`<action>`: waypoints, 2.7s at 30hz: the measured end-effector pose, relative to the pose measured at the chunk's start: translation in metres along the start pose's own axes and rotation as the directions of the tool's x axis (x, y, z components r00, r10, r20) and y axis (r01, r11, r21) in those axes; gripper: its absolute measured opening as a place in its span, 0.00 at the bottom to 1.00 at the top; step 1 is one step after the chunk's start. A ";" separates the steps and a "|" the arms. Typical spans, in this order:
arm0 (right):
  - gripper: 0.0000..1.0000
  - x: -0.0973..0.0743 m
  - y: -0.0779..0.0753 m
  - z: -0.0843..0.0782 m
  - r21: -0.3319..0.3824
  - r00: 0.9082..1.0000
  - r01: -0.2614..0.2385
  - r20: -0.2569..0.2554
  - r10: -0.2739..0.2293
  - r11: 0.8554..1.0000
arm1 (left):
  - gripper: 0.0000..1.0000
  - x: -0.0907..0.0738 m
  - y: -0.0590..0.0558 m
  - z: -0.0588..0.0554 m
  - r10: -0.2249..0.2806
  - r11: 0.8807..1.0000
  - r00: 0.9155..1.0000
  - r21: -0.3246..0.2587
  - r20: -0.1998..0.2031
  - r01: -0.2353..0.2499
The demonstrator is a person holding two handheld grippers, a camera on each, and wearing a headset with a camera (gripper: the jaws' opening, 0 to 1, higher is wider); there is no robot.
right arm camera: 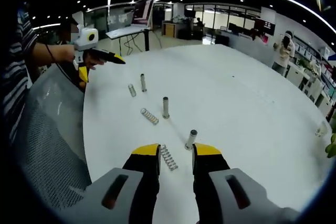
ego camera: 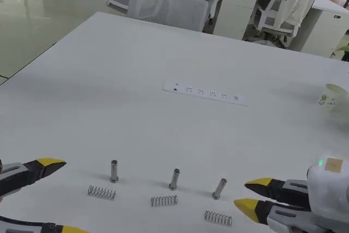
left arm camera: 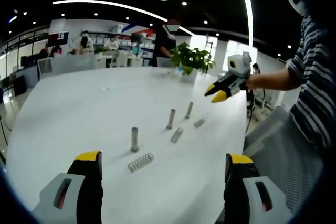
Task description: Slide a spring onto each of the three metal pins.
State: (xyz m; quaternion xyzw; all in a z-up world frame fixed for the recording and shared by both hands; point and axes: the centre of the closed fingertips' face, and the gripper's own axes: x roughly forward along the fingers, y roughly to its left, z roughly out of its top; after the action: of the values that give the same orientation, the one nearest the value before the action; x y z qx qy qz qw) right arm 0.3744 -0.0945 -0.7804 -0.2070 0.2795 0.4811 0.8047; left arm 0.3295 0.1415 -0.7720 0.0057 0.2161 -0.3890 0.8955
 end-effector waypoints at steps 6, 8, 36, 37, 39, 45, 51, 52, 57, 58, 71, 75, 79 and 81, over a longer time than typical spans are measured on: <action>0.22 0.013 0.017 -0.016 -0.147 0.992 -0.076 -0.116 0.059 0.986 | 0.94 -0.001 0.001 0.000 0.002 1.000 1.000 -0.002 0.004 -0.002; 0.22 0.017 0.019 -0.020 -0.174 0.988 -0.090 -0.138 0.066 0.981 | 0.94 -0.002 0.001 0.001 0.003 1.000 1.000 -0.004 0.007 -0.003; 0.14 0.050 0.007 -0.060 -0.248 0.947 -0.161 -0.311 0.078 0.955 | 0.93 -0.007 -0.001 -0.010 0.000 1.000 1.000 -0.015 -0.018 0.000; 0.14 0.050 0.007 -0.061 -0.249 0.946 -0.162 -0.313 0.078 0.955 | 0.93 -0.007 -0.002 -0.011 0.000 1.000 1.000 -0.014 -0.020 0.000; 0.14 0.050 0.008 -0.061 -0.255 0.945 -0.170 -0.316 0.084 0.952 | 0.92 -0.008 -0.002 -0.012 -0.001 1.000 1.000 -0.017 -0.024 0.001; 0.13 0.053 0.010 -0.057 -0.262 0.947 -0.178 -0.309 0.092 0.948 | 0.92 -0.008 -0.002 -0.015 -0.001 1.000 1.000 -0.017 -0.031 0.001; 0.10 0.055 0.008 -0.058 -0.275 0.943 -0.193 -0.319 0.100 0.942 | 0.92 -0.009 -0.005 -0.016 -0.005 1.000 0.999 -0.007 -0.041 0.005; 0.08 0.055 0.009 -0.058 -0.272 0.943 -0.196 -0.317 0.105 0.942 | 0.92 -0.009 -0.006 -0.017 -0.005 1.000 0.999 -0.004 -0.046 0.005; 0.08 0.055 0.009 -0.057 -0.273 0.943 -0.201 -0.313 0.110 0.941 | 0.91 -0.008 -0.010 -0.016 -0.022 1.000 0.999 0.000 -0.050 0.022; 0.08 0.054 0.009 -0.057 -0.276 0.944 -0.199 -0.311 0.109 0.940 | 0.90 -0.008 -0.012 -0.015 -0.026 1.000 0.998 0.000 -0.049 0.026; 0.08 0.039 0.032 -0.029 -0.304 0.956 -0.221 -0.254 0.145 0.927 | 0.75 0.011 -0.043 -0.007 -0.205 0.979 0.977 0.013 -0.052 0.206; 0.08 0.036 0.039 -0.020 -0.315 0.959 -0.231 -0.235 0.161 0.921 | 0.68 0.022 -0.048 0.000 -0.241 0.970 0.969 0.033 -0.060 0.243; 0.08 0.032 0.043 -0.011 -0.341 0.962 -0.230 -0.222 0.160 0.912 | 0.65 0.037 -0.052 0.006 -0.264 0.962 0.963 0.050 -0.062 0.267; 0.08 0.030 0.046 -0.008 -0.347 0.961 -0.234 -0.223 0.163 0.908 | 0.64 0.044 -0.057 0.008 -0.280 0.956 0.957 0.066 -0.070 0.285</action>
State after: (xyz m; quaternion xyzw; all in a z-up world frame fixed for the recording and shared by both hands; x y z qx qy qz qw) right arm 0.3430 -0.0590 -0.8084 -0.3699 0.2783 0.5831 0.6676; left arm 0.3193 0.0703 -0.7728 0.0203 0.2263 -0.5206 0.8230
